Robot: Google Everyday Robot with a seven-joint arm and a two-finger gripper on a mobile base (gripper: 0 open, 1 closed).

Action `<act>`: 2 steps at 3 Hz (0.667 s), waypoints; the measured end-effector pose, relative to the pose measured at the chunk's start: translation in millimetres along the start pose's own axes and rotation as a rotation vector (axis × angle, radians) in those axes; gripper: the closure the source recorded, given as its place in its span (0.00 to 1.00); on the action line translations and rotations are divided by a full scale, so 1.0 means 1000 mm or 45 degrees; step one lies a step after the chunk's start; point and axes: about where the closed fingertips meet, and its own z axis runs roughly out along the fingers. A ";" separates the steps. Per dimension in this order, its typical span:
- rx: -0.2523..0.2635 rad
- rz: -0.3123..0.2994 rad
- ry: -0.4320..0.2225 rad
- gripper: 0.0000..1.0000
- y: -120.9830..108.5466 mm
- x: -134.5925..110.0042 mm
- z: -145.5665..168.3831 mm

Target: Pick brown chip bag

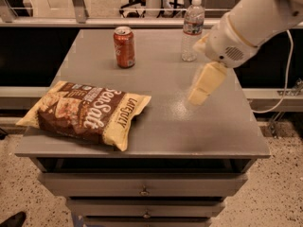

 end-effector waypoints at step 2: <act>-0.318 0.104 -0.299 0.00 0.007 -0.107 0.093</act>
Offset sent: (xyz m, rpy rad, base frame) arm 0.0450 0.1739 -0.0235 0.3626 0.2556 0.1192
